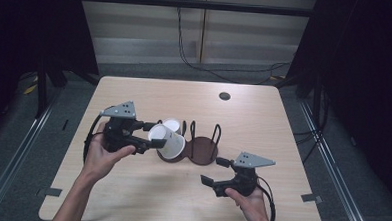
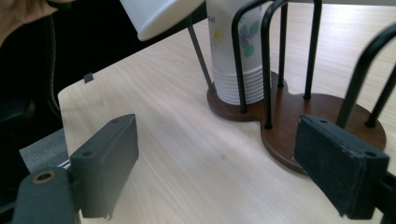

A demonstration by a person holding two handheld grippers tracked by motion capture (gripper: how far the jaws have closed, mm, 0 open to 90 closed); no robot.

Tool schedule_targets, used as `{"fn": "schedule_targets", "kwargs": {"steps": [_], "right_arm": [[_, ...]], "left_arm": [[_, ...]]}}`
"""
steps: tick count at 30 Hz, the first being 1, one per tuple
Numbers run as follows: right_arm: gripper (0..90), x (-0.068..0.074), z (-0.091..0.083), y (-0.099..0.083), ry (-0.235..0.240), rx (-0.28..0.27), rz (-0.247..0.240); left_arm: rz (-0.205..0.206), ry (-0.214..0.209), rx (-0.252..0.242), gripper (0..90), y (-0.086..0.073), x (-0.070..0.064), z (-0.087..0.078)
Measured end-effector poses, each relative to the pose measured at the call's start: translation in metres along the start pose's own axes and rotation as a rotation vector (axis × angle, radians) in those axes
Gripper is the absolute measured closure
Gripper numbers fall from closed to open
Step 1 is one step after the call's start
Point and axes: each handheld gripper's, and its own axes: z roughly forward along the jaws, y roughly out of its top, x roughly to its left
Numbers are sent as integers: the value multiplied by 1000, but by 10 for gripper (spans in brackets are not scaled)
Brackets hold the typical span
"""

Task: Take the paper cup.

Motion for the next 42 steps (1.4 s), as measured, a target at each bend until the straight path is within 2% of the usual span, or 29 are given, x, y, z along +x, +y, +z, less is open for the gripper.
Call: {"fn": "schedule_targets", "kwargs": {"steps": [6,12,14,17,18,21,22,24,27,33,35,37,42], "right_arm": [[136,4,8,15,23,9,-29],[136,5,16,29,38,20,-51],[137,4,19,33,42,16,-53],[138,4,24,39,63,14,-60],[138,5,26,40,70,11,-61],[136,7,32,37,93,14,-61],[137,8,33,34,106,15,-54],[136,10,36,28,101,48,-71],[136,10,37,24,113,40,-67],[143,12,40,24,134,35,-104],[156,13,40,24,135,20,-114],[166,14,40,25,141,4,-126],[170,18,44,24,165,8,-152]], "left_arm": [[-10,-13,9,375,-8,-2,8],[-38,-39,57,375,-16,-1,19],[-51,-47,59,375,-19,-1,21],[-39,-51,80,374,-20,-4,25],[-42,-65,76,375,-19,-6,26],[-55,-74,67,374,-19,-8,30],[-53,-77,79,374,-19,-8,32],[-53,-93,79,375,-19,-10,35],[-50,-117,87,375,-17,-14,39],[-55,-134,84,375,-17,-15,38],[-60,-154,83,375,-17,-16,38],[-44,-139,99,375,-16,-18,39],[-42,-160,111,375,-13,-22,45]]}}
